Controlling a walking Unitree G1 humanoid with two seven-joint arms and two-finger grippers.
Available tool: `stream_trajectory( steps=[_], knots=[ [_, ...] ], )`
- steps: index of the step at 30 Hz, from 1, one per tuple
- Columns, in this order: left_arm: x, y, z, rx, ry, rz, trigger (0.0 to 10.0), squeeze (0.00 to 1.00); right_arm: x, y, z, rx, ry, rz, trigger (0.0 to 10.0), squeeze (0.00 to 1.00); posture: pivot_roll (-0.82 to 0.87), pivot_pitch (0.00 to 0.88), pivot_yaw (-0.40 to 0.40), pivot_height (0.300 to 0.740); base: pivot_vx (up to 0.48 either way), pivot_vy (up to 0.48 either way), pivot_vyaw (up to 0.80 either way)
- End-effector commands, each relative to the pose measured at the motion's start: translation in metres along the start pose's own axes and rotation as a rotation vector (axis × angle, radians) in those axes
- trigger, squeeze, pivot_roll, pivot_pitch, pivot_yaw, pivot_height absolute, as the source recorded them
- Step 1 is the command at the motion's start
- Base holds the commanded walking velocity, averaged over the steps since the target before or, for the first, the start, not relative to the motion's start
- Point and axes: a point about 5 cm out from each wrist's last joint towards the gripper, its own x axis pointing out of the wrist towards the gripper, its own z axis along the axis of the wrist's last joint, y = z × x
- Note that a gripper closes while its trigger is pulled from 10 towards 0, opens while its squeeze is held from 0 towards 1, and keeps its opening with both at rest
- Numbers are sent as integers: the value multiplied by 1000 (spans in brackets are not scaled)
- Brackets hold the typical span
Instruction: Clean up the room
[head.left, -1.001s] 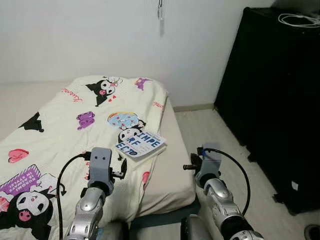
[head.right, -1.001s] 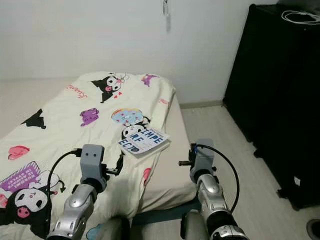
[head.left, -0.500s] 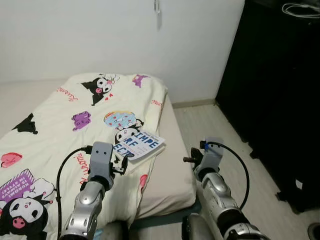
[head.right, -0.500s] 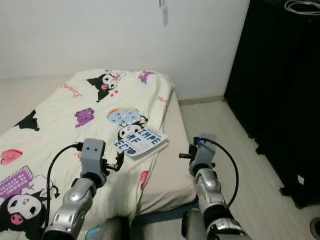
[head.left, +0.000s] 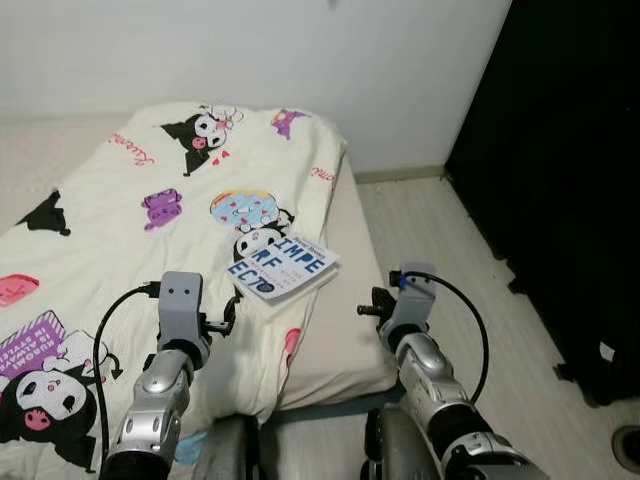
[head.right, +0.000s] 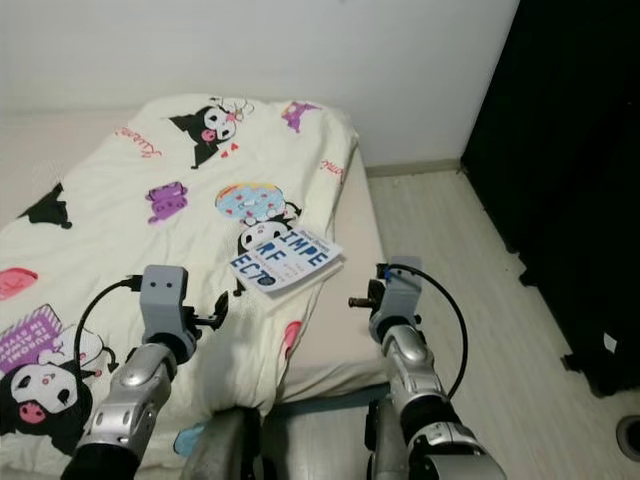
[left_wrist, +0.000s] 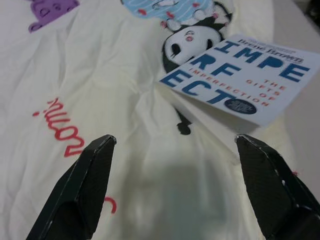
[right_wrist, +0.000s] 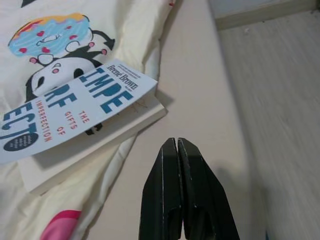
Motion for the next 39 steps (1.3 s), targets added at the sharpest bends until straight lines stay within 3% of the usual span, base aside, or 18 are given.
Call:
stream_trajectory(
  steps=[1, 13, 23, 39],
  knots=[
    [-3, 4, -6, -15, 32, 11, 10000, 0, -1, 3, -9, 30, 38, 2, 10000, 0, 40, 342, -12, 621, 0, 0, 0],
    [-10, -10, -2, -6, 19, -59, 10000, 0, 0, -1, -3, 51, 13, -18, 10000, 0, 39, 333, 1, 583, 0, 0, 0],
    [-12, -18, -2, 0, 23, -90, 10000, 0, -1, -3, -2, 57, -4, -27, 10000, 0, 46, 321, 9, 578, 0, 0, 0],
    [-14, -15, 6, 20, 12, -99, 10000, 0, 7, -4, 12, 108, -32, -41, 10000, 0, 82, 358, 15, 578, 0, 0, 0]
  ],
)
